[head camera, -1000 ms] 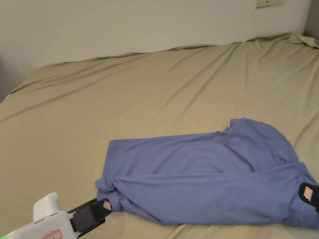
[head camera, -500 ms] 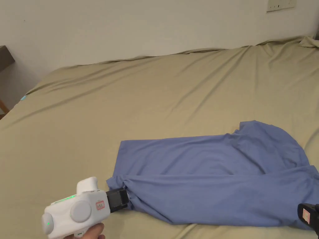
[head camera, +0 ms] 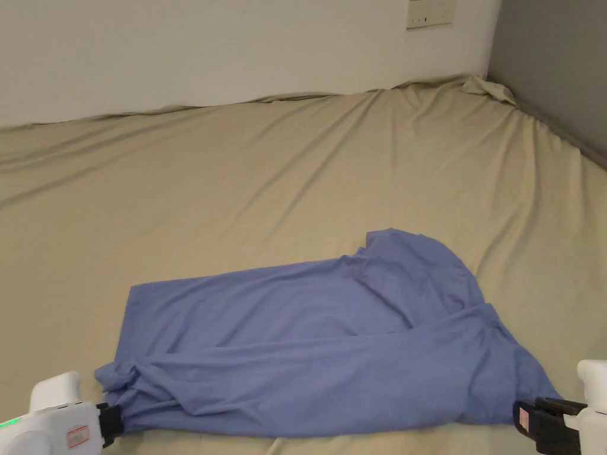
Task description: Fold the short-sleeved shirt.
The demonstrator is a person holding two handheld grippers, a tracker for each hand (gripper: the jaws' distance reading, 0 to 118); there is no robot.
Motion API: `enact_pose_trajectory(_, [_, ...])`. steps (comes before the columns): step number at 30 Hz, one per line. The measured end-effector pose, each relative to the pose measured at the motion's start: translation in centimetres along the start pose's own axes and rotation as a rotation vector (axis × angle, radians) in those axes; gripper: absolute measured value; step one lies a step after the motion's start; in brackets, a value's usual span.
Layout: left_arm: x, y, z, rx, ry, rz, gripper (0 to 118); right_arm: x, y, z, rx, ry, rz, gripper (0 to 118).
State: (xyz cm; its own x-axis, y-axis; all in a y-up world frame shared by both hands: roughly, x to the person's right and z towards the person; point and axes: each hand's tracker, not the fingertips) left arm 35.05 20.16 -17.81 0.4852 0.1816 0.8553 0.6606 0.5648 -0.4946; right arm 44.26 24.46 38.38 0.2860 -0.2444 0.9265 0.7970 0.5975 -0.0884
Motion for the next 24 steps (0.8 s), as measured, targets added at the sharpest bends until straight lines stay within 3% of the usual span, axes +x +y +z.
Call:
enact_pose_trajectory(6, [-1.4, -0.8, 4.8, 0.018, -0.12, 0.091, 8, 2.5, 1.3, -2.0, -0.014, -0.012, -0.054, 3])
enact_pose_trajectory(9, [-2.0, -1.6, 4.9, 0.024, -0.088, 0.096, 8, 3.3, 1.9, -3.7, 0.026, -0.044, 0.011, 6])
enact_pose_trajectory(10, [-2.2, -1.8, 4.6, 0.017, -0.073, 0.091, 8, 3.7, 2.2, -4.4, 0.043, -0.103, 0.038, 35])
enact_pose_trajectory(11, [-2.4, -1.9, 4.4, 0.011, -0.065, 0.091, 8, 4.0, 2.6, -5.3, 0.036, -0.124, 0.058, 109])
enact_pose_trajectory(12, [-2.6, -2.0, 4.1, -0.002, -0.059, 0.098, 8, 4.5, 3.3, -5.9, 0.0, -0.141, 0.053, 118])
enact_pose_trajectory(14, [-3.0, -2.1, 3.6, -0.022, -0.087, 0.141, 8, 5.9, 4.4, -6.4, 0.063, -0.119, 0.023, 116])
enact_pose_trajectory(17, [-2.7, -2.3, 3.4, -0.024, -0.081, 0.149, 8, 7.2, 4.6, -10.6, -0.117, -0.188, -0.063, 118])
enact_pose_trajectory(19, [-2.6, -2.2, 3.3, -0.023, -0.075, 0.151, 8, 7.9, 4.3, -12.5, -0.279, -0.129, -0.107, 113])
enact_pose_trajectory(20, [-2.6, -2.1, 3.4, -0.021, -0.075, 0.155, 8, 7.9, 4.2, -12.5, -0.316, -0.115, -0.139, 100])
enact_pose_trajectory(21, [-2.2, -2.2, 3.8, -0.02, -0.078, 0.161, 8, 7.7, 4.0, -12.5, -0.309, -0.165, -0.134, 92])
enact_pose_trajectory(22, [-2.2, -2.2, 3.9, -0.023, -0.084, 0.166, 8, 7.2, 3.9, -12.1, -0.274, -0.215, -0.042, 87])
enact_pose_trajectory(24, [-2.0, -2.1, 4.0, -0.027, -0.086, 0.161, 8, 6.5, 4.1, -10.9, -0.239, -0.107, 0.05, 39])
